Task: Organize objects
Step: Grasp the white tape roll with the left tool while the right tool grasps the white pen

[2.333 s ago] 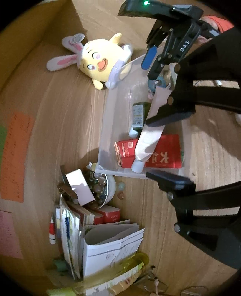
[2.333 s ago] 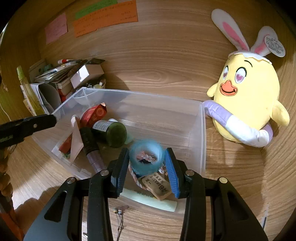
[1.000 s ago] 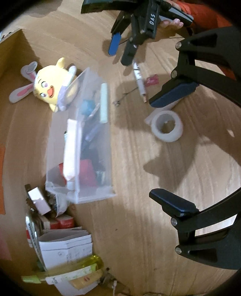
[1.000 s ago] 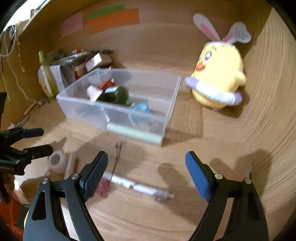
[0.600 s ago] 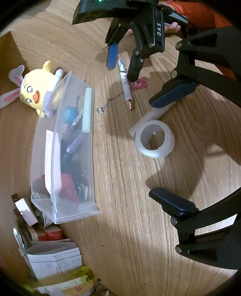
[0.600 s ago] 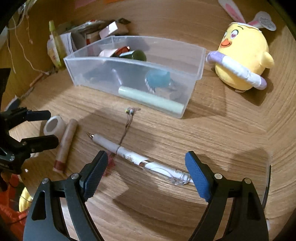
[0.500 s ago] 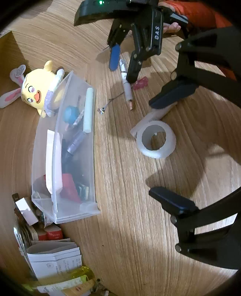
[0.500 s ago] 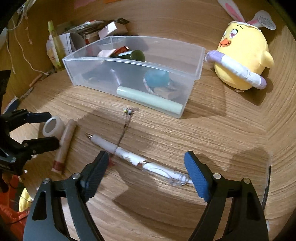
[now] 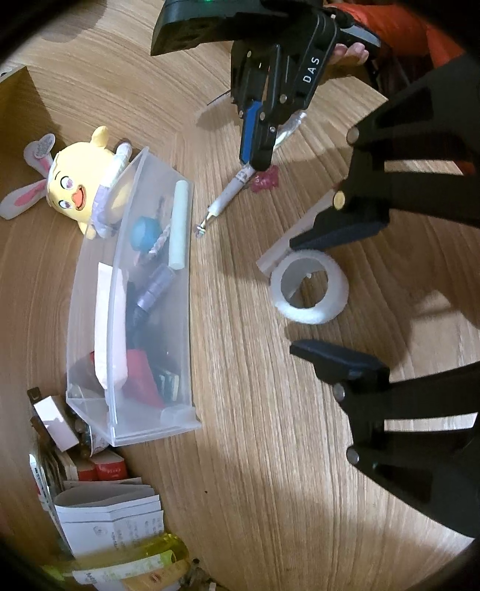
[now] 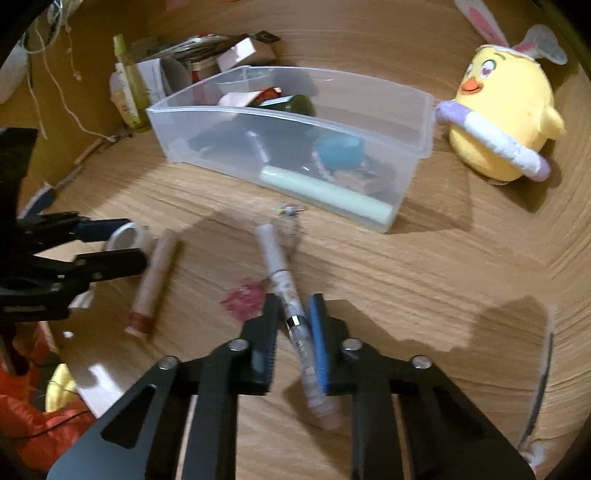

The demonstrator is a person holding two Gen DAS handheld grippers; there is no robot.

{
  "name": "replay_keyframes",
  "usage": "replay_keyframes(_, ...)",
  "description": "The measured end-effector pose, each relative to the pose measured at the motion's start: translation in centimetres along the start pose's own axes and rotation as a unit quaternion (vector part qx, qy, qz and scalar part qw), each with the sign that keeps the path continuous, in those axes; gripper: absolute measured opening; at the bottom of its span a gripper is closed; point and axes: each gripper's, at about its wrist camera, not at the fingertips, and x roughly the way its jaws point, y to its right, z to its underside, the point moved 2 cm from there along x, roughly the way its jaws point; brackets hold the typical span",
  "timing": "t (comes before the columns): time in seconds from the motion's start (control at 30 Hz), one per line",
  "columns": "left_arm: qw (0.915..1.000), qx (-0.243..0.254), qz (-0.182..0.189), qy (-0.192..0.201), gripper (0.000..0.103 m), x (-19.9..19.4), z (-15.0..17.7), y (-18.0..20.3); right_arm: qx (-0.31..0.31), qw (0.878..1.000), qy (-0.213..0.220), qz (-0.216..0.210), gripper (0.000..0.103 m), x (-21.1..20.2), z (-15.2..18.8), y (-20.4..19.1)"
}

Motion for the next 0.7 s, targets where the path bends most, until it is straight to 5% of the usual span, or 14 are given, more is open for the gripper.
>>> replay_keyframes(0.7, 0.9979, -0.020, -0.001, 0.062, 0.039, -3.0, -2.5, -1.0, 0.033, 0.995, 0.095, -0.013, 0.010, -4.8, -2.7, -0.9)
